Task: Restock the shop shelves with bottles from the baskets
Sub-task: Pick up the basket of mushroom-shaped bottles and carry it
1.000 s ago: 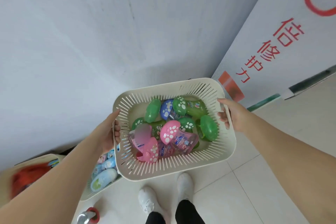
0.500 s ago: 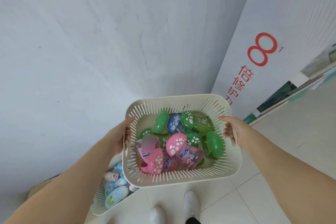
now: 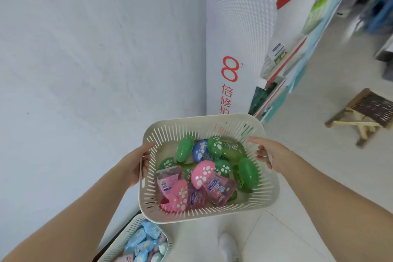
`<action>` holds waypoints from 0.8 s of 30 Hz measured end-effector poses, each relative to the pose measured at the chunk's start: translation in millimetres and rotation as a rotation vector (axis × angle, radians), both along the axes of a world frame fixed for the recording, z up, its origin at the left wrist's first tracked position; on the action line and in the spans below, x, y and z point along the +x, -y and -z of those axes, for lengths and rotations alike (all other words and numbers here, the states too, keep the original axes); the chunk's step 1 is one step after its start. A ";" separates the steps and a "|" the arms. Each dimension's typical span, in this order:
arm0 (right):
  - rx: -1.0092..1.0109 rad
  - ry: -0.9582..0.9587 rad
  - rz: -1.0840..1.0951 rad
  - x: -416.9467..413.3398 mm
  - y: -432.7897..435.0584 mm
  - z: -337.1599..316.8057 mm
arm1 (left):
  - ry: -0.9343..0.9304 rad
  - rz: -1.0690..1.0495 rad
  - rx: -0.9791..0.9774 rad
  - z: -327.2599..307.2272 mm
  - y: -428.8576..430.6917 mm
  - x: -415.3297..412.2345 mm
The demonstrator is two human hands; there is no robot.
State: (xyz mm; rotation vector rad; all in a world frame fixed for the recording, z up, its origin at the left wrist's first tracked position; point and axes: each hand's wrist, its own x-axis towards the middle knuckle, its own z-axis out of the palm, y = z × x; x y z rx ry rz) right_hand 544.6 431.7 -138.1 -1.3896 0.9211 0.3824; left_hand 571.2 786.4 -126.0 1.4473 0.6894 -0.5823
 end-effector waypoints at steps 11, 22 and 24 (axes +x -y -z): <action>0.010 -0.025 0.317 -114.3 54.2 -20.9 | 0.054 0.222 -0.123 -23.0 70.1 -19.5; 0.004 -0.014 0.532 -203.8 135.2 -23.1 | 0.003 0.393 -0.166 -25.3 188.4 -42.1; 0.020 -0.011 0.559 -212.7 155.6 -20.4 | -0.001 0.417 -0.146 -24.7 213.6 -44.1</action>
